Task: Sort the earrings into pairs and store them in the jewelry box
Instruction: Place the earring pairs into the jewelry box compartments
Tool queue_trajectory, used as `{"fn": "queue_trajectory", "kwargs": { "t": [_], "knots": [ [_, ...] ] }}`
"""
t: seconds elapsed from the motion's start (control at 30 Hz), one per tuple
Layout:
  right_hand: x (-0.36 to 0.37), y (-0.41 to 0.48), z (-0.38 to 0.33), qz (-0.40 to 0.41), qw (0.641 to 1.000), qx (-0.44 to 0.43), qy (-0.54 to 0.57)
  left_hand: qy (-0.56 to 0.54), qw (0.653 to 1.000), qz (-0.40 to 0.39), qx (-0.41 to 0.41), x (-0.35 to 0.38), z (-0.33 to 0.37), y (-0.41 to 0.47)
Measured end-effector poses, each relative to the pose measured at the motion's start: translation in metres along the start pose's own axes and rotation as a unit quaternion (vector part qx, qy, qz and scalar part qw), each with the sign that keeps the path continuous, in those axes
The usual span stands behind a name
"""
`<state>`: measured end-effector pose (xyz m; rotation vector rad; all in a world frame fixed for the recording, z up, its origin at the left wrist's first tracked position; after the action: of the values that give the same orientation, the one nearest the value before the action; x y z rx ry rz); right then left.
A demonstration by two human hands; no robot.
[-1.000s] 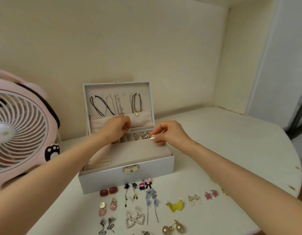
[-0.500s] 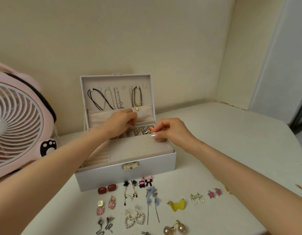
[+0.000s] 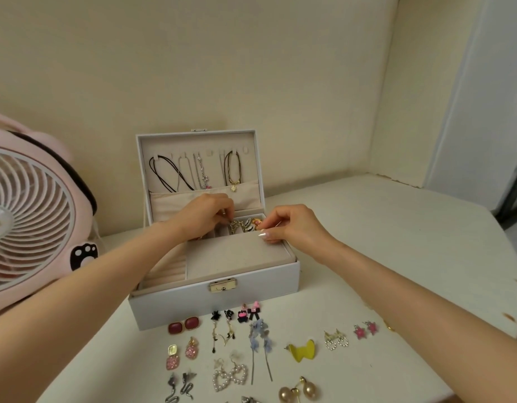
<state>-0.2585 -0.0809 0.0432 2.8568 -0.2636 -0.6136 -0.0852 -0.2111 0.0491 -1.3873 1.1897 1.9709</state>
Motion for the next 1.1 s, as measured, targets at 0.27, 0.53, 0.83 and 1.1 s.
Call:
{"fn": "queue_trajectory", "kwargs": {
  "t": [0.27,0.53,0.83,1.1],
  "knots": [
    [-0.001,-0.001,0.0,0.002,1.0,-0.001,0.002,-0.049,0.997,-0.021,-0.058,0.002,-0.004,-0.002],
    [-0.001,-0.001,0.0,0.002,1.0,-0.002,-0.002,-0.009,0.998,-0.012,-0.057,0.002,-0.003,-0.001],
    [-0.001,0.001,0.0,0.004,1.0,0.003,0.002,0.034,0.997,-0.022,-0.067,0.0,-0.001,-0.002],
    [0.012,0.016,-0.007,0.024,1.0,0.008,0.016,0.046,0.993,-0.065,-0.092,-0.002,-0.002,0.006]
  ]
}}
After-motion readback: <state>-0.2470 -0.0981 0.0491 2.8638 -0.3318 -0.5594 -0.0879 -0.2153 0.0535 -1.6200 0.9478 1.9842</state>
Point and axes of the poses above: each hand's wrist, its own y-axis towards the middle knuckle, its own x-axis out of the palm, z = x × y, the point moved 1 cm from there along y, towards the middle knuckle, and after that the axes turned 1 degree about z, right-handed, at the moved point
